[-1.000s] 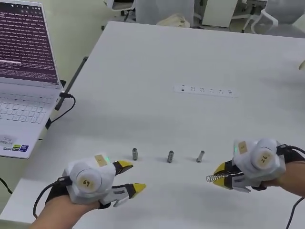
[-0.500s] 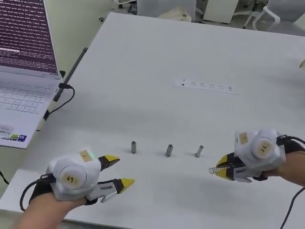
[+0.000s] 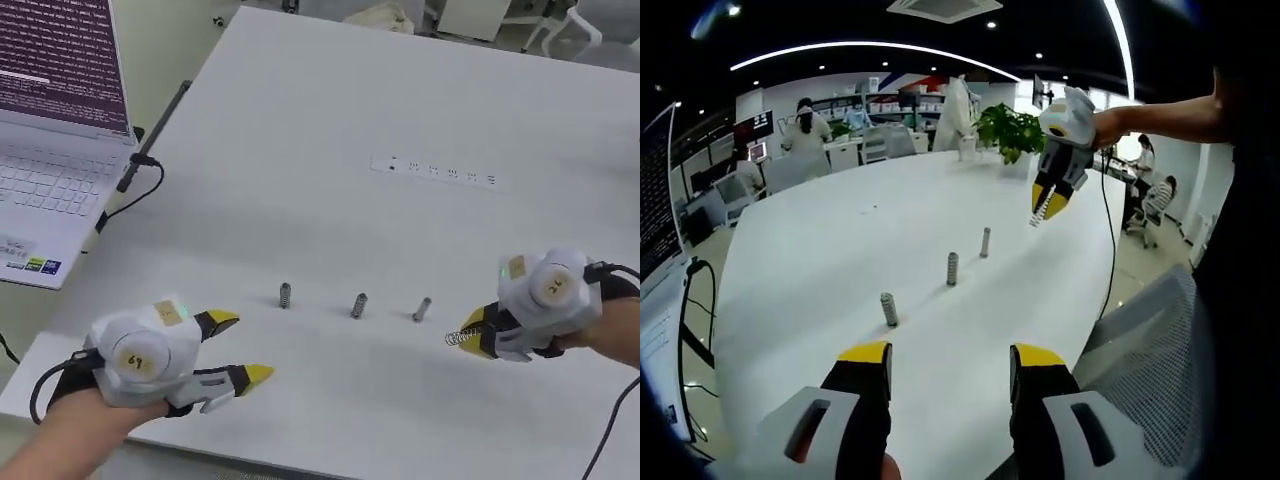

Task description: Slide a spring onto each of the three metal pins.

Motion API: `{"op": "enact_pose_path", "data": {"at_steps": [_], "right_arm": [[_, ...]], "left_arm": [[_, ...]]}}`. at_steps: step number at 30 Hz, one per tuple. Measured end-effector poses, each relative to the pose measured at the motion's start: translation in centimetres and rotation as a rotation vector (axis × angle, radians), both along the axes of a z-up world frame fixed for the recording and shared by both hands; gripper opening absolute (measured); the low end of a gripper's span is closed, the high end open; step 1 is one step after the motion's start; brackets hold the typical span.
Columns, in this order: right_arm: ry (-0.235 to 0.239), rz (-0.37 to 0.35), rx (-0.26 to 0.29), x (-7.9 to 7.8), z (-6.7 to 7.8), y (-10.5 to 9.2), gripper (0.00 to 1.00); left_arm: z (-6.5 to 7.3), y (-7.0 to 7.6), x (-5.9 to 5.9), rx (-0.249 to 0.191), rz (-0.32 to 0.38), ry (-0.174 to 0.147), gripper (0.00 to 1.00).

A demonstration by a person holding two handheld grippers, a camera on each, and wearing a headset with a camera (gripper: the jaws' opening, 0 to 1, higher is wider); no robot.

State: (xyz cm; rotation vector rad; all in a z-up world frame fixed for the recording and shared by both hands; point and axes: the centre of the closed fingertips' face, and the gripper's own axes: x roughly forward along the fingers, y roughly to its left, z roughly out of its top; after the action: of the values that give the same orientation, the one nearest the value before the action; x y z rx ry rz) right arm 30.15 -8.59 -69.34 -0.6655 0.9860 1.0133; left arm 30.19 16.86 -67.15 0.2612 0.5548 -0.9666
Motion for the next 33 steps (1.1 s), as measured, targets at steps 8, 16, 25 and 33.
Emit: {"op": "enact_pose_path", "data": {"at_steps": [8, 16, 25, 33], "right_arm": [[0.021, -0.021, -0.009, 1.3, -0.4, -0.4, 0.09], [0.048, -0.022, -0.029, 2.0, -1.3, -0.5, 0.09], [0.059, -0.017, -0.061, 3.4, -2.0, -0.6, 0.09], [0.053, 0.001, -0.089, 4.9, -1.9, -0.7, 0.09]], "left_arm": [[0.0, 0.4, -0.1, -0.003, 0.015, 0.004, 0.46], [0.2, 0.7, -0.2, -0.005, 0.017, 0.002, 0.47], [0.1, 1.0, -0.4, -0.007, 0.025, 0.011, 0.48], [0.3, 1.3, -0.2, -0.014, 0.035, 0.009, 0.51]]}}
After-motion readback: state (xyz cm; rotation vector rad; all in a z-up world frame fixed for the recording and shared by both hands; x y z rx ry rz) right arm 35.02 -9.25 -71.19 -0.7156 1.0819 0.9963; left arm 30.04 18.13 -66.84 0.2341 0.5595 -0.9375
